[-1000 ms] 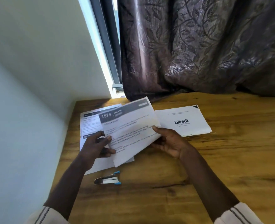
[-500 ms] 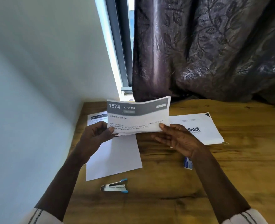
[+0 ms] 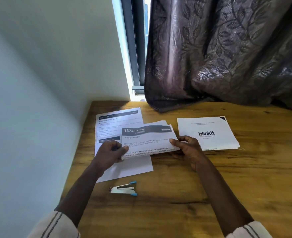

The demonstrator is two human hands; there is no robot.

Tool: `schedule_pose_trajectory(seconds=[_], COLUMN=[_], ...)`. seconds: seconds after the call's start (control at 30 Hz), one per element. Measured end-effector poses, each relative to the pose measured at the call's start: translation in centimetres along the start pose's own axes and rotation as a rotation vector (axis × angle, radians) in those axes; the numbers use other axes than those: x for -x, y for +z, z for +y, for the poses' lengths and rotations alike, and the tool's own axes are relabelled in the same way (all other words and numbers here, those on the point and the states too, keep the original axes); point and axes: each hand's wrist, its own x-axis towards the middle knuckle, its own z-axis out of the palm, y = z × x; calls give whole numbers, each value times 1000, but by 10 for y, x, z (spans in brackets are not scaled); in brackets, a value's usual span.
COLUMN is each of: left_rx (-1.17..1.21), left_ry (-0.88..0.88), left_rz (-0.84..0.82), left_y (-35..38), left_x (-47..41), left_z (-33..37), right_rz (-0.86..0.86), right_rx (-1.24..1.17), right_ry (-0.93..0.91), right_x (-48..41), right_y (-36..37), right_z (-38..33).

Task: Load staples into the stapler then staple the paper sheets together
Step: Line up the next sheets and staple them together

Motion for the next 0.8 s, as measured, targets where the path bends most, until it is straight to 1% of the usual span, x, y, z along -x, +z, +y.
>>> schedule_pose_trajectory(seconds=[0.1, 0.17, 0.23, 0.33, 0.43, 0.6, 0.8], left_rx=[-19, -26, -13, 149, 296, 296, 360], left_ry=[-5, -17, -35, -56, -62, -42, 24], left_rz=[-19, -31, -49, -51, -44, -39, -112], left_y=[-1, -3, -5, -7, -9, -12, -11], left_x=[0, -1, -2, -4, -9, -14, -8], left_z=[2, 3, 2, 0, 3, 16, 30], right_rz=[-16, -27, -94, -196, -215, -243, -308], right_rx=[-55, -44, -59, -39, 11, 52, 66], right_ry=[21, 11, 40, 57, 4, -44, -72], right_x=[-7, -11, -15, -13, -9, -1, 13], right_y=[0, 1, 3, 5, 5, -1, -6], right_z=[-1, -3, -5, -8, -10, -14, -16])
